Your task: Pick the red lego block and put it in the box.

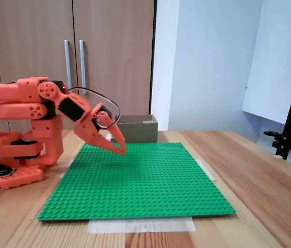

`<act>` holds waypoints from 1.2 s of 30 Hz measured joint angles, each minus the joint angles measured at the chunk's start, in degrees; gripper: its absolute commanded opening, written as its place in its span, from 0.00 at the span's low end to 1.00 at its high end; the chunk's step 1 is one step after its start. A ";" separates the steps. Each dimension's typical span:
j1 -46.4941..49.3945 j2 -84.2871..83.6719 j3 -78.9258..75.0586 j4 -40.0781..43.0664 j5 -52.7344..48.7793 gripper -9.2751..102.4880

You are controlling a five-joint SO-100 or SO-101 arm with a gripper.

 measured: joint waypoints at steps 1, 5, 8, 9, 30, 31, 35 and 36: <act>0.00 0.00 0.18 0.18 0.00 0.08; 0.00 0.00 1.23 0.26 -1.05 0.08; 0.00 0.00 1.93 0.26 -2.11 0.08; 0.00 0.00 2.02 0.26 -2.29 0.08; 0.97 0.00 3.52 -0.09 -3.16 0.08; 0.97 0.00 3.52 -0.09 -3.08 0.08; 0.88 0.00 3.52 -0.09 -2.90 0.08; 0.88 0.00 3.52 -0.09 -2.90 0.08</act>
